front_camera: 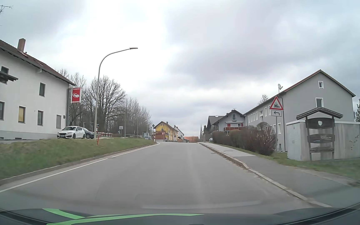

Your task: Follow the waypoints while adhering to traffic rules and regulations

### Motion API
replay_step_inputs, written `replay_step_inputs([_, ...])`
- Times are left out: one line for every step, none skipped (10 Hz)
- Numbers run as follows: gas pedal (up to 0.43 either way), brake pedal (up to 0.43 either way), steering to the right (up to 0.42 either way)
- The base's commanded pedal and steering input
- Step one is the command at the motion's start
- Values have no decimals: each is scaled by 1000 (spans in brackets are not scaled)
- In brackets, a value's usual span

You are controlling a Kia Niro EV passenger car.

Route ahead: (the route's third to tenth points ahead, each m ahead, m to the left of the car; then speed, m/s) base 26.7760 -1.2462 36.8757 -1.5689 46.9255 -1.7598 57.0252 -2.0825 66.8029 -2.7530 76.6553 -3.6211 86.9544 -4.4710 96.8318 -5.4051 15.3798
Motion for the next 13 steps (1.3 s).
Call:
replay_step_inputs([189,0,12])
replay_step_inputs([189,0,10])
replay_step_inputs([189,0,10])
replay_step_inputs([189,0,10])
replay_step_inputs([189,0,9])
replay_step_inputs([189,0,9])
replay_step_inputs([189,0,8])
replay_step_inputs([189,0,7])
replay_step_inputs([189,0,6])
replay_step_inputs([189,0,6])
replay_step_inputs([189,0,6])
replay_step_inputs([189,0,6])
replay_step_inputs([189,0,5])
